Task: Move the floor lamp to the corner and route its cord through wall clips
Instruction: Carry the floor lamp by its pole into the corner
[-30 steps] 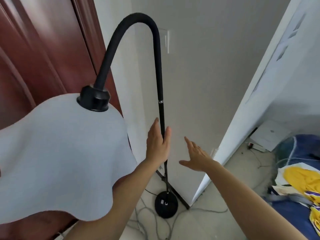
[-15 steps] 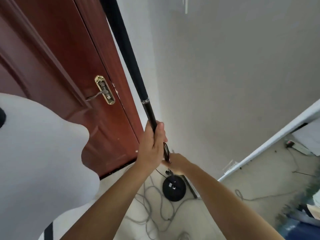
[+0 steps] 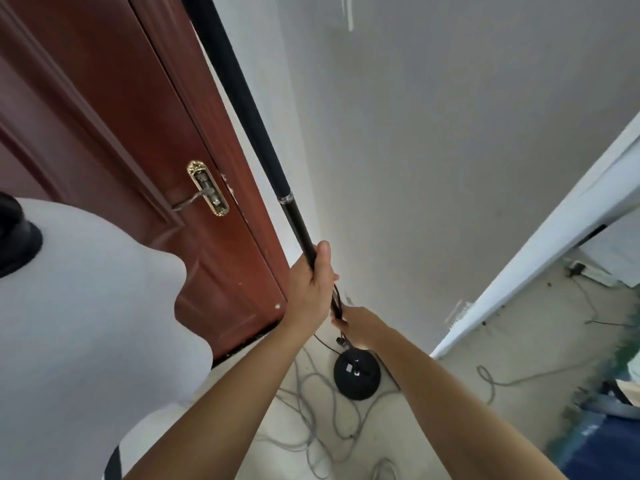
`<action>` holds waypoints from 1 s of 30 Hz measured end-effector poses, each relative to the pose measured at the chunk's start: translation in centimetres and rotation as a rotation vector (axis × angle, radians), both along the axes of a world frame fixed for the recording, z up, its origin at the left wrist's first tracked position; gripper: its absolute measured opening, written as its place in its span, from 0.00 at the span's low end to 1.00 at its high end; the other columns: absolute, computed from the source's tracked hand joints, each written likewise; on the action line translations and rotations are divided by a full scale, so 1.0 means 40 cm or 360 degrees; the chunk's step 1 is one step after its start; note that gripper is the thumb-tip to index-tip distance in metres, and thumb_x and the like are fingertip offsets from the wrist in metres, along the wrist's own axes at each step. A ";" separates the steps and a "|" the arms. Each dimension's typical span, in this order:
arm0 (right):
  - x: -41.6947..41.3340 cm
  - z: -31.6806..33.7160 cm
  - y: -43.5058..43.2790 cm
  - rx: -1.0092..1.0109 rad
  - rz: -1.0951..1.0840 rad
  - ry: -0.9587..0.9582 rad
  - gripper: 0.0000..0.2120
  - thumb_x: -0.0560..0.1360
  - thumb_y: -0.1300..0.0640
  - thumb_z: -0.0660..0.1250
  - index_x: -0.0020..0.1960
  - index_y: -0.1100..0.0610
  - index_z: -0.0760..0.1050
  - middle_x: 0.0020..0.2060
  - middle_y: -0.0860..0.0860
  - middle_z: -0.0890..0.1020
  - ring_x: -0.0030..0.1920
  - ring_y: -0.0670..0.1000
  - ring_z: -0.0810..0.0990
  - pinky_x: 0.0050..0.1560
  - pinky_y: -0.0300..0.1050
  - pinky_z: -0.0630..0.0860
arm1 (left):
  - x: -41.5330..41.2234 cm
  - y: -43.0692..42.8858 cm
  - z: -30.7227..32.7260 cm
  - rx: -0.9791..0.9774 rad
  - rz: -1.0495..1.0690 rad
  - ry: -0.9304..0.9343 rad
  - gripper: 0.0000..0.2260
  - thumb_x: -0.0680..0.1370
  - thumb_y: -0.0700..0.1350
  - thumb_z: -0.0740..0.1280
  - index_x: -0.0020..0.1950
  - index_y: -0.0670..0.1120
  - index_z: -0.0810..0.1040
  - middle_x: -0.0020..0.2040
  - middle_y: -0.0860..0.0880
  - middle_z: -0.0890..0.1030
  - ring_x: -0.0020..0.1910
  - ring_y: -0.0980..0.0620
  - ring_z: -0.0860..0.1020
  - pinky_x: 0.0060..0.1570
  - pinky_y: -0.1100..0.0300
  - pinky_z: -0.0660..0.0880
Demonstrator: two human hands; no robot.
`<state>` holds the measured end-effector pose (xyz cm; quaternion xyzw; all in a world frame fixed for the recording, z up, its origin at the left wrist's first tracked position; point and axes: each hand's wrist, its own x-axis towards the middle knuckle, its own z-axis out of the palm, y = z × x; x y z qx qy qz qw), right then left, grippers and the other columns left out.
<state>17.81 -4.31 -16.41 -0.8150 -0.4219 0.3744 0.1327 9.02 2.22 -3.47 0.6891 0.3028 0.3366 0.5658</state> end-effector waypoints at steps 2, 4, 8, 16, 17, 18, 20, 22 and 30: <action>-0.022 0.022 -0.016 -0.0037 0.0004 -0.0054 0.14 0.83 0.47 0.57 0.58 0.55 0.75 0.48 0.55 0.83 0.47 0.55 0.82 0.49 0.48 0.75 | -0.018 -0.006 0.012 -0.0008 -0.0067 0.0017 0.22 0.78 0.64 0.56 0.31 0.51 0.62 0.23 0.57 0.62 0.24 0.57 0.64 0.37 0.59 0.74; -0.053 0.047 -0.034 -0.0024 -0.0062 -0.0093 0.13 0.83 0.47 0.58 0.57 0.55 0.75 0.49 0.54 0.83 0.49 0.55 0.82 0.51 0.49 0.76 | -0.042 -0.012 0.034 -0.0010 -0.0202 -0.0002 0.21 0.78 0.65 0.57 0.32 0.54 0.61 0.23 0.58 0.61 0.23 0.58 0.63 0.34 0.57 0.68; -0.141 0.112 -0.070 0.0109 -0.0237 -0.0115 0.12 0.83 0.46 0.58 0.57 0.54 0.73 0.49 0.54 0.83 0.48 0.55 0.82 0.53 0.52 0.79 | -0.114 -0.010 0.109 0.0027 -0.0479 -0.0068 0.24 0.77 0.70 0.56 0.26 0.59 0.66 0.21 0.59 0.62 0.22 0.60 0.63 0.34 0.53 0.68; -0.399 0.159 -0.125 0.0244 -0.0543 -0.0245 0.09 0.83 0.48 0.58 0.56 0.52 0.71 0.49 0.54 0.82 0.47 0.55 0.81 0.47 0.48 0.76 | -0.295 -0.037 0.216 -0.0167 -0.0592 -0.0189 0.27 0.75 0.66 0.63 0.23 0.54 0.58 0.21 0.58 0.58 0.20 0.56 0.60 0.26 0.59 0.64; -0.425 0.156 -0.140 0.0247 -0.0617 -0.0246 0.10 0.83 0.48 0.58 0.59 0.52 0.72 0.51 0.53 0.83 0.49 0.55 0.82 0.49 0.49 0.78 | -0.306 -0.051 0.223 -0.0270 -0.0555 -0.0191 0.27 0.74 0.63 0.66 0.24 0.53 0.57 0.22 0.57 0.58 0.21 0.55 0.59 0.25 0.60 0.63; -0.454 0.154 -0.160 0.0256 -0.0707 -0.0244 0.12 0.83 0.48 0.57 0.62 0.51 0.73 0.52 0.53 0.83 0.50 0.55 0.82 0.51 0.49 0.79 | -0.318 -0.068 0.227 -0.0349 -0.0574 -0.0199 0.27 0.73 0.61 0.68 0.26 0.52 0.55 0.23 0.55 0.57 0.21 0.54 0.58 0.25 0.61 0.61; -0.516 0.155 -0.219 0.0262 -0.0903 -0.0208 0.13 0.84 0.50 0.56 0.66 0.48 0.73 0.54 0.51 0.83 0.49 0.53 0.82 0.49 0.45 0.79 | -0.348 -0.119 0.229 -0.0367 -0.0725 -0.0193 0.27 0.73 0.58 0.69 0.29 0.49 0.54 0.24 0.52 0.57 0.24 0.52 0.57 0.28 0.57 0.58; -0.564 0.155 -0.280 0.0224 -0.1043 -0.0180 0.15 0.84 0.53 0.56 0.68 0.47 0.73 0.56 0.50 0.83 0.50 0.52 0.82 0.48 0.43 0.77 | -0.373 -0.181 0.224 -0.0337 -0.0881 -0.0174 0.27 0.73 0.59 0.68 0.27 0.51 0.54 0.24 0.53 0.57 0.25 0.52 0.57 0.29 0.54 0.57; -0.787 0.189 -0.562 0.0144 -0.1435 -0.0198 0.16 0.81 0.56 0.56 0.68 0.51 0.72 0.57 0.58 0.82 0.55 0.61 0.80 0.55 0.50 0.76 | -0.502 -0.486 0.262 -0.0293 -0.1364 -0.0099 0.31 0.72 0.67 0.66 0.21 0.50 0.56 0.20 0.54 0.59 0.22 0.51 0.59 0.29 0.54 0.60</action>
